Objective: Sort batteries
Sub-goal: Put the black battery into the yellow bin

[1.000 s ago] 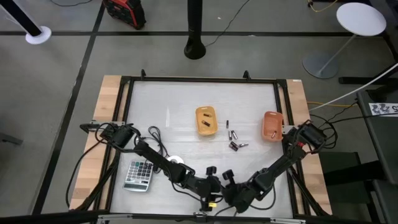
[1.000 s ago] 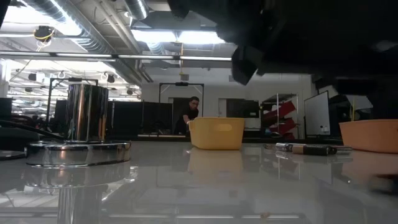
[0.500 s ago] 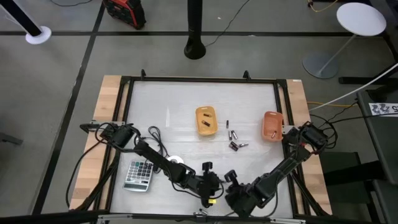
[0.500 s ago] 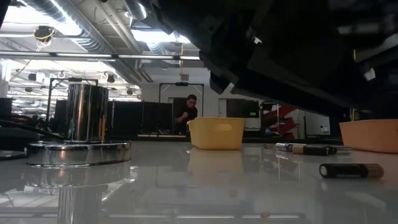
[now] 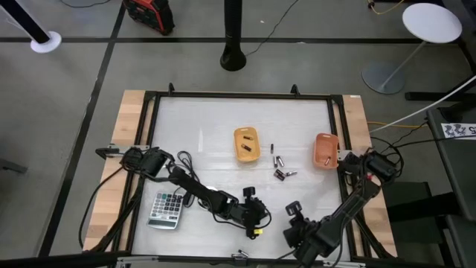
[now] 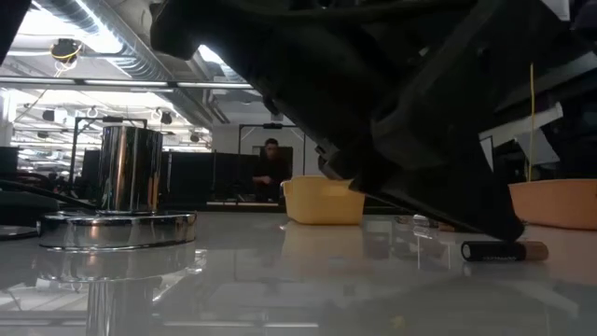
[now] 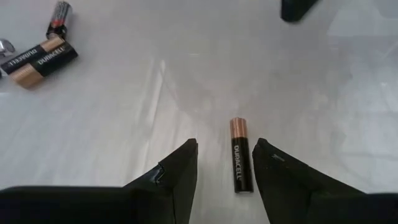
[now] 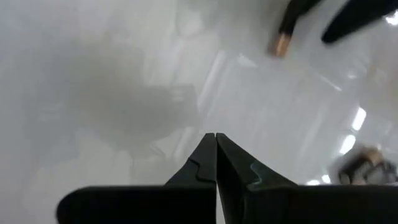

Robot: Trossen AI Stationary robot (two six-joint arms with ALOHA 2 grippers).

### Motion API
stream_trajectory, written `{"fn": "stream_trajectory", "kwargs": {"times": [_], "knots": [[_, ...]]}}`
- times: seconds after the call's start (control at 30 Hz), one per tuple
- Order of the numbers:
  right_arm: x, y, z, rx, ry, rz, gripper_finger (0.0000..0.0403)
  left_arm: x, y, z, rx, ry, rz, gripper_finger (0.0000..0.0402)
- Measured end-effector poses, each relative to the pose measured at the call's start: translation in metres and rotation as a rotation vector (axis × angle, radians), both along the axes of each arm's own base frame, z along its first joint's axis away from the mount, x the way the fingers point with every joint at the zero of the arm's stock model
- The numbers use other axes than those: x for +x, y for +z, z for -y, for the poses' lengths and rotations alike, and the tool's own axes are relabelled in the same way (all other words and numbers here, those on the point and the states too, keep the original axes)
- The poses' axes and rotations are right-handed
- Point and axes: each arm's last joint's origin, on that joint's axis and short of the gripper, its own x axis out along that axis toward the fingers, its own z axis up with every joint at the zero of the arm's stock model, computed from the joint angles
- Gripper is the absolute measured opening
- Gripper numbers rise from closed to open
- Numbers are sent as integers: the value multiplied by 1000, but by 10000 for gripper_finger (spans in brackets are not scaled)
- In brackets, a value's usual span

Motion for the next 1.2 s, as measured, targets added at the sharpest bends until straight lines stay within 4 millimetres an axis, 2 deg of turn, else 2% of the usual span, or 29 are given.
{"fn": "stream_trajectory", "kwargs": {"times": [0.3, 0.57, 0.97, 1.2], "knots": [[-26, 3, 11, -169, -116, -100, 1, -2, -5, 1, -21, -13, -41, 145], [-34, 8, 21, -274, -189, -144, 1, 0, -14, -2, -26, 8, -47, 140], [-34, 8, 22, -280, -190, -145, 1, 2, -16, -4, -12, 8, -46, 28], [-34, 8, 22, -280, -191, -145, 1, 4, -13, -6, -28, 10, -16, 27]]}}
